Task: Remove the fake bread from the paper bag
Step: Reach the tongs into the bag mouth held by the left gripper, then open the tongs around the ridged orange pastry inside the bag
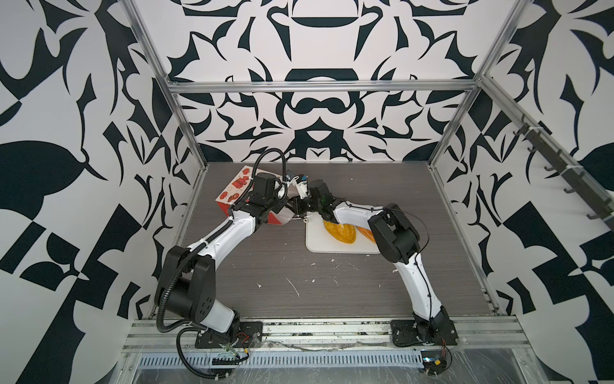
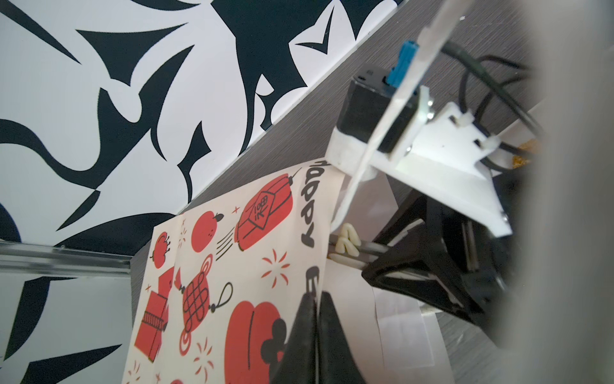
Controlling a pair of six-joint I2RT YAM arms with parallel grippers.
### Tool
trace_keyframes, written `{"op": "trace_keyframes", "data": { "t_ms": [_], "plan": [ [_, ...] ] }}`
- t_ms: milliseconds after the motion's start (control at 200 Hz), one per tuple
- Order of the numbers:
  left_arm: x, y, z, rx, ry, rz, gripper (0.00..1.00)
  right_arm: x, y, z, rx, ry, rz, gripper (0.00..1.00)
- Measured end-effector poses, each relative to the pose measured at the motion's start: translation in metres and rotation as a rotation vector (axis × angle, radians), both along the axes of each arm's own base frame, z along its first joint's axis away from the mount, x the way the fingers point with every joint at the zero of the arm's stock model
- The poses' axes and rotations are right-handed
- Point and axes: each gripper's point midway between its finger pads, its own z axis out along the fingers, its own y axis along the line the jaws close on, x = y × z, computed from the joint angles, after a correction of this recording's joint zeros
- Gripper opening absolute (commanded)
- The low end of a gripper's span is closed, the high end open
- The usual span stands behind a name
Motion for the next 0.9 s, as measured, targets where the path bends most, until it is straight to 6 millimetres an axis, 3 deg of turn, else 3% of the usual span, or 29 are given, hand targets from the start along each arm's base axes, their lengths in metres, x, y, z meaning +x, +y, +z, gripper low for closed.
{"op": "trace_keyframes", "data": {
  "t_ms": [175, 485, 660, 900],
  "plan": [
    [0.005, -0.002, 0.001, 0.019, -0.006, -0.013, 0.08, 0.012, -0.016, -0.007, -0.075, -0.043, -0.088, 0.06],
    [0.011, -0.005, 0.003, 0.06, -0.023, -0.03, 0.08, 0.005, -0.028, -0.007, -0.105, -0.039, -0.155, 0.07],
    [0.013, -0.003, 0.003, 0.074, -0.027, -0.02, 0.08, -0.01, -0.02, 0.011, -0.024, 0.025, -0.098, 0.08],
    [0.013, -0.004, 0.001, 0.06, -0.022, -0.018, 0.07, -0.035, -0.029, 0.058, 0.068, 0.09, -0.035, 0.17]
  ]
}}
